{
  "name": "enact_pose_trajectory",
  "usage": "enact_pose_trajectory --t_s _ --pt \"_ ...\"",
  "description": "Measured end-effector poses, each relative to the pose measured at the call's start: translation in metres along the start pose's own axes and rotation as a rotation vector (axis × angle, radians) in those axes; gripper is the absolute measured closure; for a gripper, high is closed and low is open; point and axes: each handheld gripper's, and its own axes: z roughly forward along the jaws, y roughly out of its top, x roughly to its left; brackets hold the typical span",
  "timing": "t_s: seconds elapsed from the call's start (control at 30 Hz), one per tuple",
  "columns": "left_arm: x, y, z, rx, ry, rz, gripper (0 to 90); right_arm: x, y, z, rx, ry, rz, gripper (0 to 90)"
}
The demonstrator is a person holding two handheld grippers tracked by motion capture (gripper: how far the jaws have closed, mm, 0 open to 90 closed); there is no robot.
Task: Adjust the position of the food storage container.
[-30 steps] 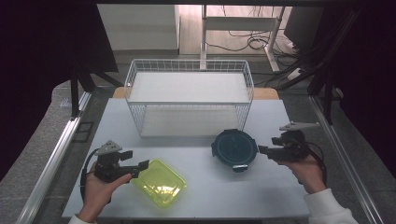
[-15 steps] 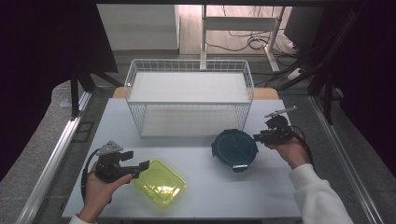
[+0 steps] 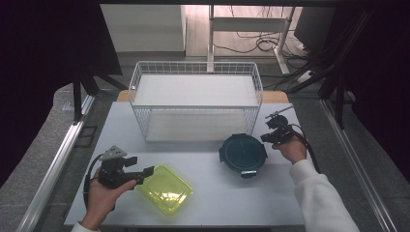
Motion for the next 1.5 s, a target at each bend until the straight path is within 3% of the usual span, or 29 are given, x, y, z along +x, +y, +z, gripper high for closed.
enact_pose_trajectory --t_s 0.3,0.53,0.8,1.5 --pt "0.001 -0.001 0.0 -0.005 0.0 -0.006 21.8 0.006 0.001 0.008 0.035 0.027 -0.045 88.9" --pt "-0.001 0.0 0.001 -0.003 -0.006 -0.004 21.8 0.013 0.0 0.007 0.046 -0.011 -0.061 89.2" --pt "-0.003 0.001 0.003 0.004 -0.009 0.002 21.7 0.023 -0.009 0.001 0.059 -0.008 -0.072 89.2" --pt "-0.008 0.003 0.007 0.008 -0.02 0.016 21.7 0.057 -0.02 -0.002 0.06 0.086 -0.091 89.3"
